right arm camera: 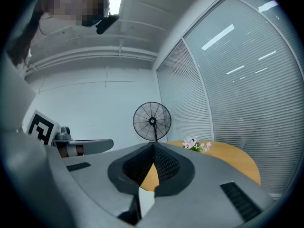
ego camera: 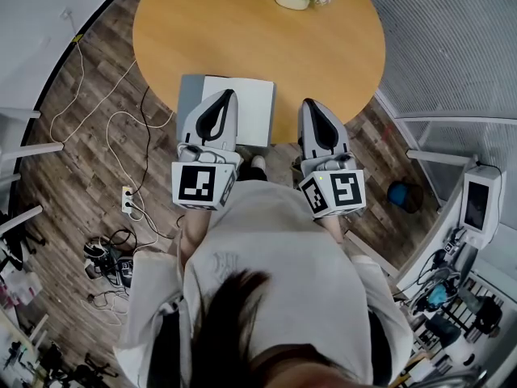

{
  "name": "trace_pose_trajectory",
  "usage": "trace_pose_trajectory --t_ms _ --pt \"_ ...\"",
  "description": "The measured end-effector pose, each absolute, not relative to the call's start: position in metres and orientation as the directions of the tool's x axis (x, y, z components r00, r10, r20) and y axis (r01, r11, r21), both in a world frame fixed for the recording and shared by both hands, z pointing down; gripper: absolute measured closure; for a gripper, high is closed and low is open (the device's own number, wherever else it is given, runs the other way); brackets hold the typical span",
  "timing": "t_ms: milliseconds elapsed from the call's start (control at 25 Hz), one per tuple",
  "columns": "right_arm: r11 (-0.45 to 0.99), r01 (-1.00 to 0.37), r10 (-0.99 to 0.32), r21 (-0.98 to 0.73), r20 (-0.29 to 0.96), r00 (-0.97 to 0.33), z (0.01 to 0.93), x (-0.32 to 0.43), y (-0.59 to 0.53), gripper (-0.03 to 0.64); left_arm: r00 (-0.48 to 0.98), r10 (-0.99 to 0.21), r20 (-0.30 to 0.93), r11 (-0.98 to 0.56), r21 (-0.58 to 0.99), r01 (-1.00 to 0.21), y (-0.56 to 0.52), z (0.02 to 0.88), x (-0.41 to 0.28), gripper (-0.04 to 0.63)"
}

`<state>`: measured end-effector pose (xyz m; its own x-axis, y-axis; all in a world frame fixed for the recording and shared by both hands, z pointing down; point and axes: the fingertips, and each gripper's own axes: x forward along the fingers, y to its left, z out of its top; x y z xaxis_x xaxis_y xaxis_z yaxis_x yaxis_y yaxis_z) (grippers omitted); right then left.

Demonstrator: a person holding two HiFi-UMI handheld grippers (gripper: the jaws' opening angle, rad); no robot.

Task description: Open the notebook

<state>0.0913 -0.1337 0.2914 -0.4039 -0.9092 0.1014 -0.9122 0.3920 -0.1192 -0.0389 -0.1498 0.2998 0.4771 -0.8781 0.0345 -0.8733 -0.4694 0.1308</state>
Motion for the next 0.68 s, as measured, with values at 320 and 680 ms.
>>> trace_pose_trajectory --t_ms 320,680 --pt "0.386 -0.914 -0.911 -0.122 0.105 -0.399 0.2931 0.0945 -0.1370 0.615 0.473 -0.880 0.040 -0.465 0.130 -0.876 -0.1526 0.3016 -0.0395 0.580" --pt "0.387 -0.914 -0.912 -0.118 0.099 -0.399 0.2900 0.1014 -0.1387 0.615 0.472 -0.881 0.033 -0.464 0.131 -0.876 -0.1534 0.2989 -0.0349 0.580"
